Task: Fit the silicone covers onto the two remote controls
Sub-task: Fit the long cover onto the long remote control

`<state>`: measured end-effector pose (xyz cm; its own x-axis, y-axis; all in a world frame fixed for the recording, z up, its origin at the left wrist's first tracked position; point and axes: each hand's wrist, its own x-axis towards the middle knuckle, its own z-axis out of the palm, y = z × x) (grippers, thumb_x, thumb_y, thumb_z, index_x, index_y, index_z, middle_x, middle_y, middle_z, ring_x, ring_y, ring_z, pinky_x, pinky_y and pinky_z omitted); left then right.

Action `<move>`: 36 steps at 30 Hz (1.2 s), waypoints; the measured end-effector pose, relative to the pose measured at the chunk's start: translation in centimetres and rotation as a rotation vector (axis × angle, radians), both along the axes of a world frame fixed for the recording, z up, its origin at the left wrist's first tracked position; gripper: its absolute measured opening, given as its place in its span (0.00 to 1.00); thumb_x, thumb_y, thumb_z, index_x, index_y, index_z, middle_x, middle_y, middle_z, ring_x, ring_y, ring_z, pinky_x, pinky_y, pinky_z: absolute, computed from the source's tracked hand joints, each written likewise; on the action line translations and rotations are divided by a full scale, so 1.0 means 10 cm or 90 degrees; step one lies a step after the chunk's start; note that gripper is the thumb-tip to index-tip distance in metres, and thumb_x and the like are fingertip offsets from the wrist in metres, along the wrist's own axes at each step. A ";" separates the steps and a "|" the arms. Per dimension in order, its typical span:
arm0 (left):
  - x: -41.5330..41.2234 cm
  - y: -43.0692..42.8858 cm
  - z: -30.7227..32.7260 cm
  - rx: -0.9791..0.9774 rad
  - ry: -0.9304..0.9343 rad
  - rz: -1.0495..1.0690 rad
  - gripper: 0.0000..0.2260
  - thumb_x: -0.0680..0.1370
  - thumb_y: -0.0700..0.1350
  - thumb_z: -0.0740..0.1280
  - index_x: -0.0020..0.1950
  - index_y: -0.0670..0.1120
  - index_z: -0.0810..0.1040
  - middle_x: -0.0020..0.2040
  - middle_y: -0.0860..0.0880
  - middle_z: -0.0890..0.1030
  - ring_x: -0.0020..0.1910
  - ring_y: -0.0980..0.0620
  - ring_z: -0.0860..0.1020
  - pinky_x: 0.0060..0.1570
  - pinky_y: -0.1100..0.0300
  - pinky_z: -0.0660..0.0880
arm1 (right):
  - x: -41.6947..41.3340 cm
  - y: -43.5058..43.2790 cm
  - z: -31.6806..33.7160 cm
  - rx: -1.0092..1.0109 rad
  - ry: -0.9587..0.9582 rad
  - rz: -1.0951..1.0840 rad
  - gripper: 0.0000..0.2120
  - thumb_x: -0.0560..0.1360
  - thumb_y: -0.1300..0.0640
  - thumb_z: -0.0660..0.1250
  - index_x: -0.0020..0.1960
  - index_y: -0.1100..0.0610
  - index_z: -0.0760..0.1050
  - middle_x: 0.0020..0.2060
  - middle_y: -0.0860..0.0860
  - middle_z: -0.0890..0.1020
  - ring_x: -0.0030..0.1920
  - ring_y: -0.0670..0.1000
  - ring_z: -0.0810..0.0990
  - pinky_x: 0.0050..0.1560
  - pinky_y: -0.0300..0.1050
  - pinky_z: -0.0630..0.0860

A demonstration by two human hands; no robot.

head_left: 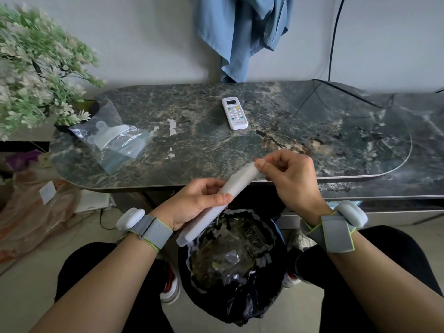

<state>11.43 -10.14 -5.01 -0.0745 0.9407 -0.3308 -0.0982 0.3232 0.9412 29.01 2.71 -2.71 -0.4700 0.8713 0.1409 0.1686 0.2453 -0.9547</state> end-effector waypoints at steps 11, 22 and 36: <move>-0.03 0.00 0.02 -0.033 -0.019 0.031 0.20 0.65 0.45 0.76 0.55 0.40 0.80 0.44 0.48 0.84 0.41 0.54 0.81 0.40 0.64 0.77 | 0.05 0.13 -0.18 -0.064 0.016 0.074 0.05 0.73 0.65 0.71 0.41 0.58 0.78 0.44 0.55 0.85 0.50 0.45 0.83 0.49 0.39 0.77; 0.02 -0.02 0.03 -0.036 0.082 0.050 0.17 0.69 0.36 0.75 0.54 0.40 0.74 0.48 0.43 0.80 0.45 0.45 0.80 0.50 0.42 0.78 | -0.02 -0.01 -0.30 0.313 -0.225 0.030 0.07 0.71 0.49 0.74 0.46 0.51 0.84 0.46 0.48 0.78 0.47 0.49 0.74 0.40 0.45 0.72; 0.02 -0.03 0.02 -0.076 0.019 0.055 0.16 0.73 0.34 0.71 0.55 0.42 0.68 0.47 0.35 0.81 0.38 0.38 0.81 0.40 0.41 0.79 | -0.03 -0.12 -0.06 0.069 -0.199 0.143 0.10 0.72 0.53 0.71 0.35 0.52 0.73 0.29 0.45 0.74 0.29 0.44 0.69 0.32 0.45 0.67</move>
<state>11.63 -10.49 -4.79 -0.1647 0.8845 -0.4365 -0.1026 0.4248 0.8995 28.73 1.48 -3.35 -0.6824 0.7296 0.0457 0.3778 0.4056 -0.8323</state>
